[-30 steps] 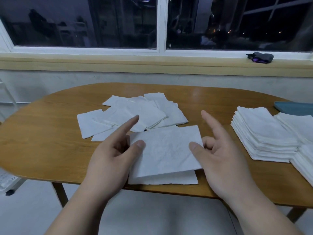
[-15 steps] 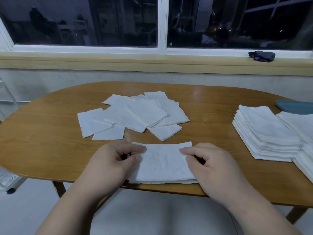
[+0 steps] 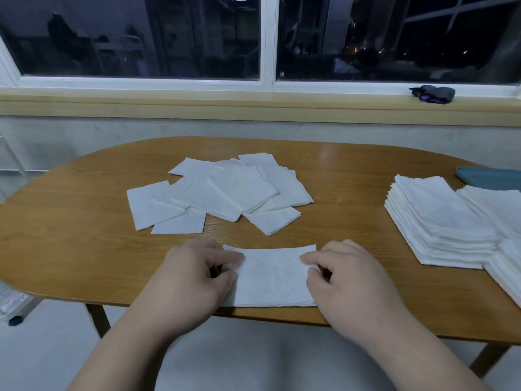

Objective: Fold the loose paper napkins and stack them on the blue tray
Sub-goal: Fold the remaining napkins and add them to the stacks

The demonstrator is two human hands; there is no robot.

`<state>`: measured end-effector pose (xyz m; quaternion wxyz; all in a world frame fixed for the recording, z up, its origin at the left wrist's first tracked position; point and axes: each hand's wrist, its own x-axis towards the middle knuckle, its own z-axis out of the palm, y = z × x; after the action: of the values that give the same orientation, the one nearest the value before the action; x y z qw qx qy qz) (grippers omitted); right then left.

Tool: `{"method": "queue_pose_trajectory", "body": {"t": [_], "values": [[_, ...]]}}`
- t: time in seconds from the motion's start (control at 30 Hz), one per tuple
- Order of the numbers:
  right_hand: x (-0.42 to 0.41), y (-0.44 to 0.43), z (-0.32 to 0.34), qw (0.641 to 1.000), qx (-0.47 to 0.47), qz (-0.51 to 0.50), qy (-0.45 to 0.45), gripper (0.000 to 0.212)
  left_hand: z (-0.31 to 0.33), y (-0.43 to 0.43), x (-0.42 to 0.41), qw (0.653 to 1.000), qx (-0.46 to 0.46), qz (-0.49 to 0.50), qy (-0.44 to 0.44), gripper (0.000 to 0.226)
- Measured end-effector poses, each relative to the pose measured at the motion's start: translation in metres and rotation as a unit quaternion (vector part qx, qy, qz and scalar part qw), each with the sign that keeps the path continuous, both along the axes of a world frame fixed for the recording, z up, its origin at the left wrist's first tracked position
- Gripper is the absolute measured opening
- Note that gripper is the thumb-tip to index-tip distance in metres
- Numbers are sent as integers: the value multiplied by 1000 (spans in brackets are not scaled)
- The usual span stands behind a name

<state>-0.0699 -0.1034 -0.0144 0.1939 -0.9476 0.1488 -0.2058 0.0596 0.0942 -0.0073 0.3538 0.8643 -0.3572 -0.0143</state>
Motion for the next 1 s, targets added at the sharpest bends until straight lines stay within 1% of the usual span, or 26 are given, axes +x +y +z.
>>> {"method": "queue_pose_trajectory", "body": {"t": [0.13,0.23,0.33,0.43,0.57,0.7,0.9,1.0], "values": [[1,2,0,1000,0,-9,9,32,-2,-1,0,1000,1,8,-7,23],[1,1,-1,1000,-1,-24,10,30,-2,1,0,999,3,13,-39,24],[2,0,-2,1000,-3,-13,15,30,0,2,-2,998,8,-15,-56,22],[3,-1,-3,1000,2,1,24,30,1,5,-1,996,40,-49,-55,17],[3,-2,-2,999,1,15,30,30,2,10,3,995,62,-50,-56,14],[5,0,0,999,-10,34,34,31,3,15,6,996,60,-48,-55,15],[17,7,3,997,-23,49,64,30,4,26,12,997,57,-28,-41,17],[31,13,13,993,-27,61,99,28,6,36,17,998,53,-10,-24,18]]}}
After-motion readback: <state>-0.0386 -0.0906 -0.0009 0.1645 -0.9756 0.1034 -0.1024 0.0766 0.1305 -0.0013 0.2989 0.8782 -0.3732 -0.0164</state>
